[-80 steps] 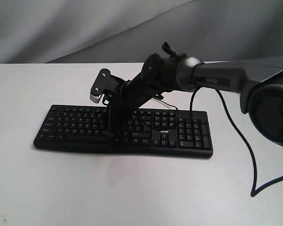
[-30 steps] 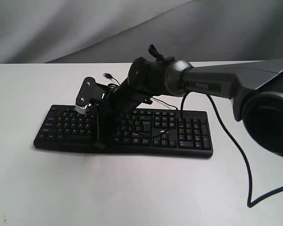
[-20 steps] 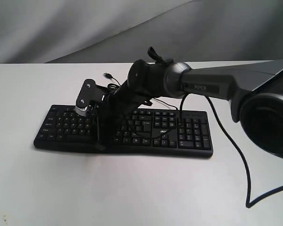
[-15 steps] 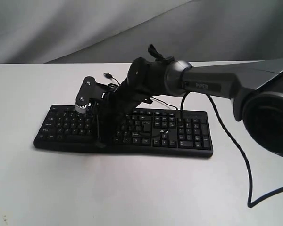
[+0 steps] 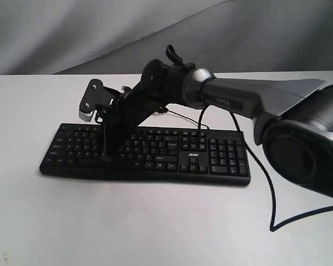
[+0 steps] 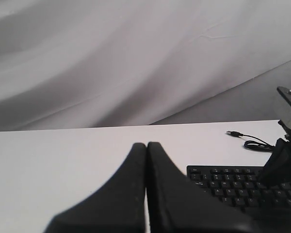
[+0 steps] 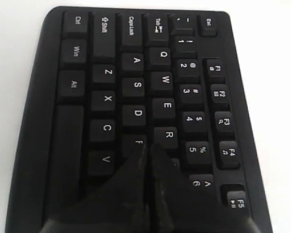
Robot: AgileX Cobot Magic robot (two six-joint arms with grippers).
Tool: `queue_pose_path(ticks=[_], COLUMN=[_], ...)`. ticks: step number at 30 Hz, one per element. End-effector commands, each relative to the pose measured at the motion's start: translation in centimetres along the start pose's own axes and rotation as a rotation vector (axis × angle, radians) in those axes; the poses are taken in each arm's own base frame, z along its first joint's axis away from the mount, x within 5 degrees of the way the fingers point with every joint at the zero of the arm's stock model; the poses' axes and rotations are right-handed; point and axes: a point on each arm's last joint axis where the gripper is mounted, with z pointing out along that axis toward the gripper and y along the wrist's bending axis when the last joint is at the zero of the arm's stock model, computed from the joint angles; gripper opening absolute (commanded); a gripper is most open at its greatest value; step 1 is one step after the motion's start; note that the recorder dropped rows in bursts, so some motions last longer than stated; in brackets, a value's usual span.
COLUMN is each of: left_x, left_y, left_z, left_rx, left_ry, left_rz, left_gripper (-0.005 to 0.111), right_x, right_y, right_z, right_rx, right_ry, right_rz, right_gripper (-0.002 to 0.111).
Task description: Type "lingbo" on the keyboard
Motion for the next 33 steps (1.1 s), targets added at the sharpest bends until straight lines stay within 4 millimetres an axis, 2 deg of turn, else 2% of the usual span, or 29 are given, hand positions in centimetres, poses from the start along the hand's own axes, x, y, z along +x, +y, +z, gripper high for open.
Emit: queue_pose_path(ticks=[1,9,13,18,25,33], left_x=[0.1,0.1,0.1,0.1,0.1,0.1], left_y=[-0.1,-0.1,-0.1,-0.1,-0.1,-0.1], left_z=[0.0,0.0,0.0,0.0,0.0,0.0], left_rx=[0.007,0.007,0.007,0.007,0.007,0.007], left_ry=[-0.009,-0.009,-0.009,-0.009,-0.009,-0.009], left_rz=[-0.002,-0.002,-0.002,-0.002,-0.002,-0.002], left_gripper=[0.001,0.001,0.001,0.001,0.001,0.001], right_x=[-0.1,0.0,0.9,-0.4,-1.0,-0.8], right_y=[0.1,0.1,0.2,0.3,1.3,1.4], right_z=[0.3,0.4,1.6,-0.6,-0.3,-0.2], right_rx=[-0.019,-0.02,-0.028,-0.03,-0.05,-0.057], right_ry=[-0.001,0.0,0.017,0.043,0.073,0.08], right_rz=[0.013,0.014,0.028,0.002,-0.009,-0.009], right_gripper=[0.0,0.0,0.0,0.0,0.0,0.0])
